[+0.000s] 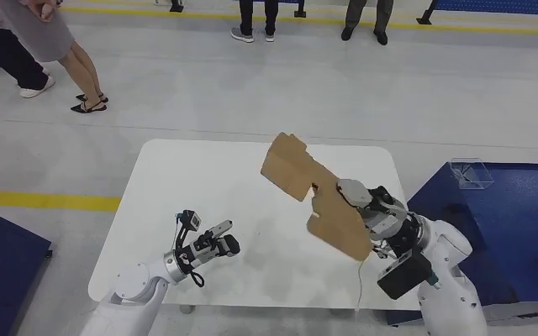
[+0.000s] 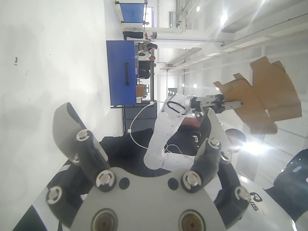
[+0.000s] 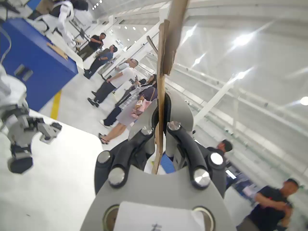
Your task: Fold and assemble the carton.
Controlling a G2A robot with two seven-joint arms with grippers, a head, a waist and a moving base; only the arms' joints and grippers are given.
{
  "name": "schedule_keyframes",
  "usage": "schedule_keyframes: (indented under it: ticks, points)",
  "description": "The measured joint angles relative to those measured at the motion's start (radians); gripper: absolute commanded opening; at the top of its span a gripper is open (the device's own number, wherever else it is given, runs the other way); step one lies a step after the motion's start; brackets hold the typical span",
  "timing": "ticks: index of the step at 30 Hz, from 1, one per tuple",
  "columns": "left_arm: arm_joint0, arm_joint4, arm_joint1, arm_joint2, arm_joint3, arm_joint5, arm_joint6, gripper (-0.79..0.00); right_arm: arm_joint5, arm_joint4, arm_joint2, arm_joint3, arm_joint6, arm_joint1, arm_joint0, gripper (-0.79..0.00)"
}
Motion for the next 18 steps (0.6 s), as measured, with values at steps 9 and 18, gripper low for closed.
schedule_keyframes:
  ticks: [9,18]
  points:
    - [0.0,0.0,0.0,0.0,0.0,0.0,0.0,0.0,0.348,-0.28,-0.074,0.035,-0.092,0.011,-0.01,-0.785]
    - [0.0,0.0,0.0,0.0,0.0,0.0,0.0,0.0,-0.172,0.332,-0.059,0.173,0.052,0.008,0.059,-0.785]
